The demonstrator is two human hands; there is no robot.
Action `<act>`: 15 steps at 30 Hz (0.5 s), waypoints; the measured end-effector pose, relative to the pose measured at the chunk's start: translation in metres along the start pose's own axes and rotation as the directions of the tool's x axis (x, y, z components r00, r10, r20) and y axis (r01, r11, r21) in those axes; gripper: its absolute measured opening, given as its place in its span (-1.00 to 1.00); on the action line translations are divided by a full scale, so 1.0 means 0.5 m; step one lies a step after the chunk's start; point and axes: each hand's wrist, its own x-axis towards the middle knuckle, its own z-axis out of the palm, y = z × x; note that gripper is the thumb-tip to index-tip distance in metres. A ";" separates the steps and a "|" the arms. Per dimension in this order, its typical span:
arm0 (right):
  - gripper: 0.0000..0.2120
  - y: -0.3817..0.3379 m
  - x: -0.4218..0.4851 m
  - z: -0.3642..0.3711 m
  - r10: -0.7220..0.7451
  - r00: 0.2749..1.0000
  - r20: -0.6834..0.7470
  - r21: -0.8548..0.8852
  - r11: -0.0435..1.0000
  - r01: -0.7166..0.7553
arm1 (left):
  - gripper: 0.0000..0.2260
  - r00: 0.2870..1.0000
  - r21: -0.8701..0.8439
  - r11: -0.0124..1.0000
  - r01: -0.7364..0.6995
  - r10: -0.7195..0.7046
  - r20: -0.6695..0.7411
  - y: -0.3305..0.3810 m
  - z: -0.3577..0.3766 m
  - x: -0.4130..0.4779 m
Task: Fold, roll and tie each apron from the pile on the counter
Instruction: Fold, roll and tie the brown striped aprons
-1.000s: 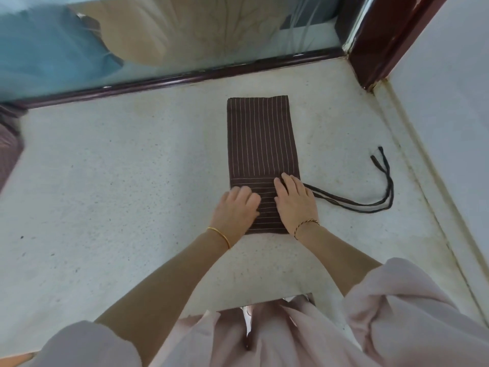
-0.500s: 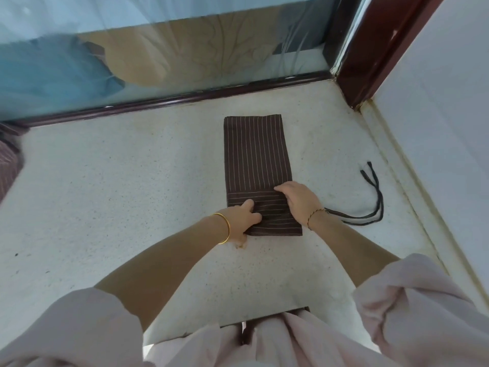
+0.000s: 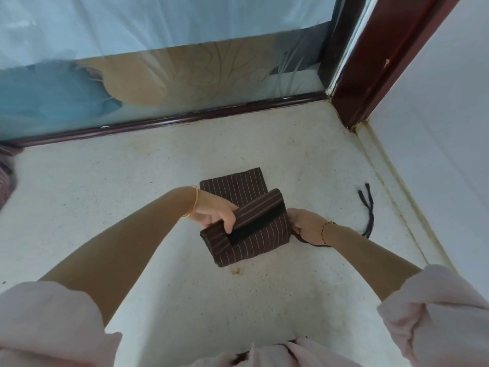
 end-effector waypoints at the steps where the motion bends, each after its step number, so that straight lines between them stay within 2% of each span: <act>1: -0.82 -0.002 -0.003 -0.002 -0.003 1.000 -0.003 0.014 1.000 0.003 | -0.65 0.999 -0.047 0.999 -0.018 0.016 -0.047 -0.005 -0.016 -0.002; 4: -0.76 0.002 -0.006 -0.004 -0.072 0.997 -0.032 0.088 0.993 0.074 | -0.72 0.973 -0.187 0.979 -0.076 0.032 -0.230 -0.025 -0.054 0.002; 6: -0.71 0.004 -0.008 -0.006 -0.130 0.990 -0.051 0.160 0.978 0.137 | -0.78 0.947 -0.315 0.940 -0.134 0.027 -0.321 -0.037 -0.071 0.011; 8: -0.66 0.000 -0.010 -0.007 -0.153 0.984 -0.094 0.263 0.949 0.173 | -0.82 0.916 -0.370 0.906 -0.207 0.046 -0.399 -0.049 -0.080 0.018; 12: -0.55 -0.015 -0.011 -0.005 -0.099 0.978 -0.182 0.499 0.848 0.178 | -0.84 0.818 -0.382 0.857 -0.345 0.075 -0.570 -0.064 -0.093 0.038; 15: -0.54 -0.028 -0.005 -0.006 -0.011 0.996 -0.093 0.633 0.771 0.067 | -0.82 0.747 -0.371 0.840 -0.395 0.059 -0.663 -0.075 -0.104 0.058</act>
